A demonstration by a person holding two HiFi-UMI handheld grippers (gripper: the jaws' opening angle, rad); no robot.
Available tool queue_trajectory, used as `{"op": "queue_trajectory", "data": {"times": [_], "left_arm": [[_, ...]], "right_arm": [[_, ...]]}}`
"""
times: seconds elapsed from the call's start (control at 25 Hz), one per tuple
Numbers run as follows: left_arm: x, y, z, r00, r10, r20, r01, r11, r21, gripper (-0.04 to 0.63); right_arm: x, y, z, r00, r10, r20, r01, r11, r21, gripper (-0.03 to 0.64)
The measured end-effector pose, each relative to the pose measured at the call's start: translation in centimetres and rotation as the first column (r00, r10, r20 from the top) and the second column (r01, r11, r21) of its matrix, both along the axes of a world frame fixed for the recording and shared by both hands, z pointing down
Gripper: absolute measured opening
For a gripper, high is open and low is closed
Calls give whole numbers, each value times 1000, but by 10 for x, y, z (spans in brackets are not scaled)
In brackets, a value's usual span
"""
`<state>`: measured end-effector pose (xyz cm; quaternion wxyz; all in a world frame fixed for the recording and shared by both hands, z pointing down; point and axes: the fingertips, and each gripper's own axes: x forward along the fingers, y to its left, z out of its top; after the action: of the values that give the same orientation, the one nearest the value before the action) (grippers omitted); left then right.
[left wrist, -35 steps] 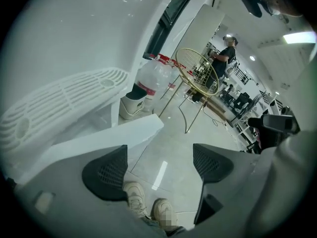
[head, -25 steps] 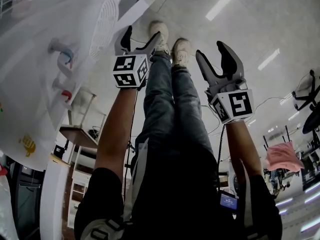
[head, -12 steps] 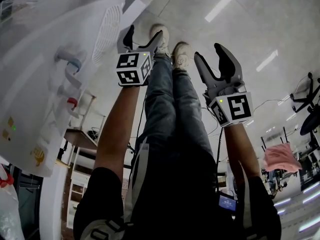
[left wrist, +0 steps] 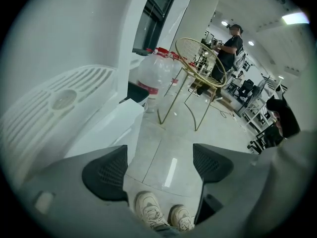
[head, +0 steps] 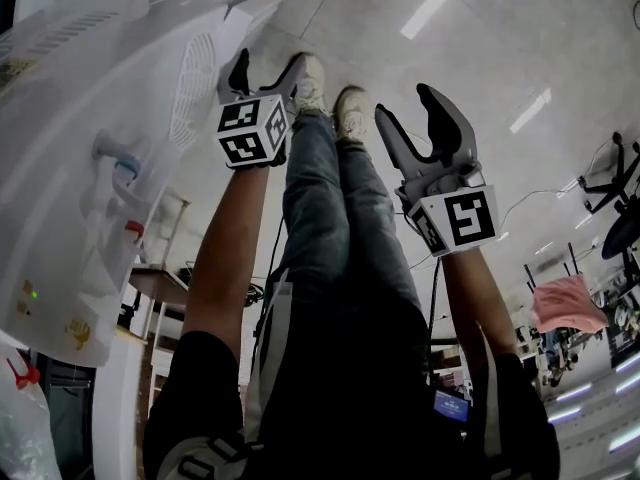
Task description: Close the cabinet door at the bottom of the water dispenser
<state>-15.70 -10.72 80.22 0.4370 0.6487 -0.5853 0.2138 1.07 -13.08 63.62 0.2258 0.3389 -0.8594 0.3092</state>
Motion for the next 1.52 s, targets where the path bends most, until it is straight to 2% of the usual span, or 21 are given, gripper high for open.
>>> {"op": "queue_trajectory", "data": {"times": [0.16,0.48,1.08,1.32,1.52], "left_arm": [[-2,-6,5,1000,-10,10,10,1000,-27,423],[0,-22,12,999,23,43,-20,999,-47,425],[14,-57,13,984,150,96,-145,988,-62,425],[39,-74,-15,976,209,65,-209,978,-15,425],[83,-87,-82,959,281,-11,-280,956,86,428]], "right_arm": [[10,-6,-2,999,47,5,-47,999,-7,249],[35,-9,0,993,120,-3,-120,993,-9,245],[82,-16,-14,960,280,-15,-280,960,26,245],[93,-15,-27,942,336,-8,-335,941,52,245],[97,-16,-68,928,373,4,-371,922,108,245]]}}
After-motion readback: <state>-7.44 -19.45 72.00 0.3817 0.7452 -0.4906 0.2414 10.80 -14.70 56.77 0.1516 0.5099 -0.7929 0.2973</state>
